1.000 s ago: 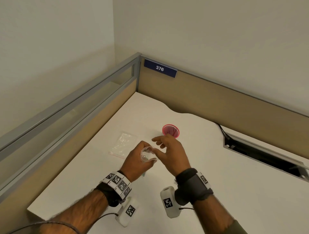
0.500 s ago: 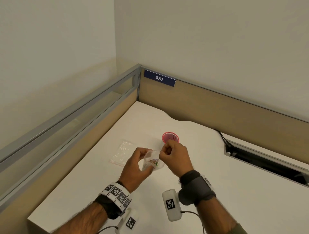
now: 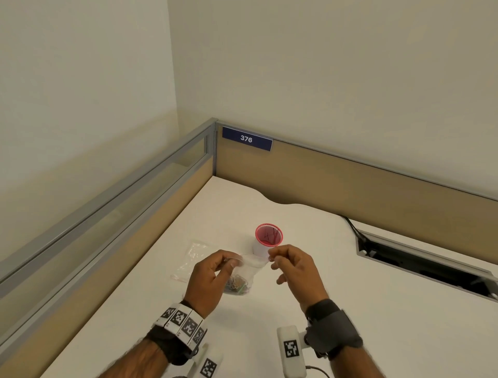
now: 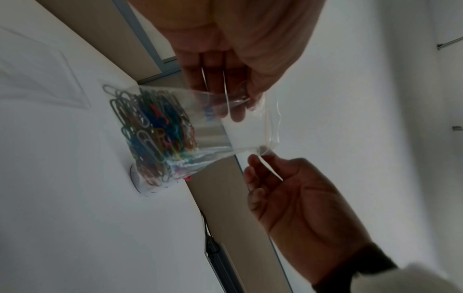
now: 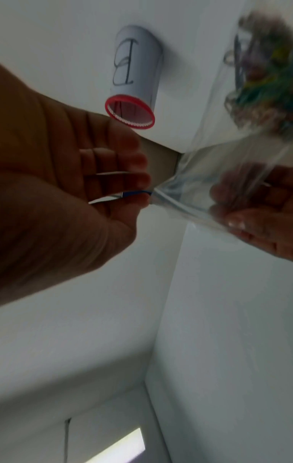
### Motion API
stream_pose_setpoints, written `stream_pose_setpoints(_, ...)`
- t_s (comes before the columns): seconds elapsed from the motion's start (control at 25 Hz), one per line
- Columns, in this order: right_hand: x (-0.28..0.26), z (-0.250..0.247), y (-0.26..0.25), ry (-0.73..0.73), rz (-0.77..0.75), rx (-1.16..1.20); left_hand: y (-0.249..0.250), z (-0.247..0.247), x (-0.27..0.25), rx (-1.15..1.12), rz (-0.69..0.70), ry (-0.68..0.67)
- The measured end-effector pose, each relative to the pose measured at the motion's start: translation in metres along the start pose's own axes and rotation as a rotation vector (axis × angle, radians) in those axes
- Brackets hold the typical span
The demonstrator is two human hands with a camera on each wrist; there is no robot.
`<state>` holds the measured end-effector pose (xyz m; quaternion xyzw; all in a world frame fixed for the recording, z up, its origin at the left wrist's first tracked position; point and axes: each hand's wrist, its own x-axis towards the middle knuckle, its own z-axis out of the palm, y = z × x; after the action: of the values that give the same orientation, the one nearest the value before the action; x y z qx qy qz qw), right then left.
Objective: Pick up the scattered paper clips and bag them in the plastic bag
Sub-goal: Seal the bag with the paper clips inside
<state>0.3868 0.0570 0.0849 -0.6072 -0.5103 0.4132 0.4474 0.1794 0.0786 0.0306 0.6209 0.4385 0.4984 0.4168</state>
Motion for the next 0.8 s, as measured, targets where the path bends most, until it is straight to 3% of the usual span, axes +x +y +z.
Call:
stream_pose_setpoints(0.16,-0.012,0.01,0.019,-0.181,-0.032,-0.079,0.002,-0.002,0.004,-0.034,-0.009,-0.004)
stream_pose_setpoints(0.36,-0.008,0.019,0.019,0.012,-0.023,0.144,0.0,-0.011,0.01,-0.075,-0.008,-0.018)
stream_pose_setpoints(0.56,-0.008,0.015,0.01,-0.005,-0.06,0.16,0.007,-0.012,0.011,-0.122,-0.032,-0.001)
stream_pose_setpoints(0.8,-0.012,0.016,0.009,-0.018,-0.076,0.07,0.016,0.0,0.011,0.076,0.045,-0.148)
